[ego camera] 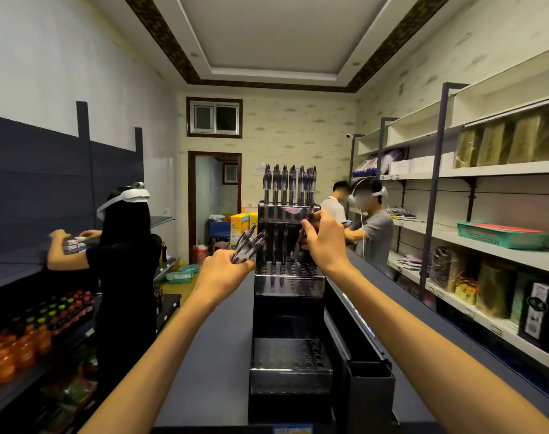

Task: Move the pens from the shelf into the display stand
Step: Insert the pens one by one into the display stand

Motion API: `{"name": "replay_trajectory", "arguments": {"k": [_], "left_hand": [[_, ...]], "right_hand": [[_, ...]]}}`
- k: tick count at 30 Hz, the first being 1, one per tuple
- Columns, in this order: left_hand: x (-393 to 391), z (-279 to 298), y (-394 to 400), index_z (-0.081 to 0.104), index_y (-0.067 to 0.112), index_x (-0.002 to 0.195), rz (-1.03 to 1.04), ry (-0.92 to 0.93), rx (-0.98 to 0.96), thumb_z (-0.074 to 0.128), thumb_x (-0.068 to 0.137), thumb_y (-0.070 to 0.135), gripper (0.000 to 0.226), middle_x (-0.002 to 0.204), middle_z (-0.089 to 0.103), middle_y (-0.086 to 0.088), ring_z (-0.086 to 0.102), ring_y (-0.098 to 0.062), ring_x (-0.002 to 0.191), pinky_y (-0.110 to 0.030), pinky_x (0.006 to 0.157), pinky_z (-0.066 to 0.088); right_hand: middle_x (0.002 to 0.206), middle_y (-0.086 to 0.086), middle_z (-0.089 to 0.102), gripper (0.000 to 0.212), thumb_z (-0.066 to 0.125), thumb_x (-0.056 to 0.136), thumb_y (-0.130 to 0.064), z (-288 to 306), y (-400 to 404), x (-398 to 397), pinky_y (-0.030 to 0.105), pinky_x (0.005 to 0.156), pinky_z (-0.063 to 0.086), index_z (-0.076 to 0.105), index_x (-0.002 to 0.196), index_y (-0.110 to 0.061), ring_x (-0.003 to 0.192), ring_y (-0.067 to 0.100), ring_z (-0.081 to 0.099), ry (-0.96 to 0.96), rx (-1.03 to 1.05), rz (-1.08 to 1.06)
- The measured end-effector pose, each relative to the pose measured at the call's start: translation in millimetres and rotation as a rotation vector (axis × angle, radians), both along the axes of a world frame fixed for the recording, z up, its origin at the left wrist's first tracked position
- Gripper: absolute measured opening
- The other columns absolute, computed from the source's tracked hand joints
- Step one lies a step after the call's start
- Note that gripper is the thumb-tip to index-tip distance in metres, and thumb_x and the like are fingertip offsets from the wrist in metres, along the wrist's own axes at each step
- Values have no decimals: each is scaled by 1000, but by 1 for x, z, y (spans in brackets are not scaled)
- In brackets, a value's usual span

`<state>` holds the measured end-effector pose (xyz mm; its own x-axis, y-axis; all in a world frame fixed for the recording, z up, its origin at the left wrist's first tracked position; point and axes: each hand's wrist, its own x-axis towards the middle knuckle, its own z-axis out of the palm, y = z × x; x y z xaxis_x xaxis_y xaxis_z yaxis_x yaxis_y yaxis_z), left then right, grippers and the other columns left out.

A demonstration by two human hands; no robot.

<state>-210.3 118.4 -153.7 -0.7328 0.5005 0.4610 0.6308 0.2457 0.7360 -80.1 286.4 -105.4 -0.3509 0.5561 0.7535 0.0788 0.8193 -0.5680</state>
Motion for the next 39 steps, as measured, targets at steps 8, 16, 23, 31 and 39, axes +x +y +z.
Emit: {"name": "replay_trajectory", "arguments": {"k": [8,16,23,31,39], "left_hand": [[-2,1,-6,53,22,59,9,23,-48,68,85,37,34,56,53,6,50,-14,57,-28,50,33],[-1,0,-2,53,22,56,-40,53,-20,68,85,33,35,50,49,10,45,-12,52,-27,50,34],[-2,-1,5,56,22,56,-54,2,-1,67,84,33,32,47,52,9,47,-12,50,-30,50,43],[10,4,20,47,21,57,-64,-22,39,76,84,35,42,37,47,10,47,-12,43,-22,39,35],[29,12,31,70,14,82,-116,59,20,70,88,32,18,62,62,0,55,-17,58,-34,53,46]], "right_hand": [[88,15,69,19,65,99,-17,-4,10,-16,40,71,53,62,107,-1,80,28,66,-96,64,-38],[83,14,73,28,71,94,-32,-7,11,-22,35,75,54,76,87,-6,86,31,68,-354,65,-144],[86,12,75,27,73,92,-34,-17,12,-18,34,77,54,78,87,-8,90,31,70,-423,32,-151],[81,4,73,8,72,86,-19,-7,-2,-1,31,71,56,73,89,-12,77,18,67,-195,-177,138],[98,13,77,17,78,88,-25,-3,-22,19,28,75,54,79,98,-11,82,15,70,-225,-514,648]]}}
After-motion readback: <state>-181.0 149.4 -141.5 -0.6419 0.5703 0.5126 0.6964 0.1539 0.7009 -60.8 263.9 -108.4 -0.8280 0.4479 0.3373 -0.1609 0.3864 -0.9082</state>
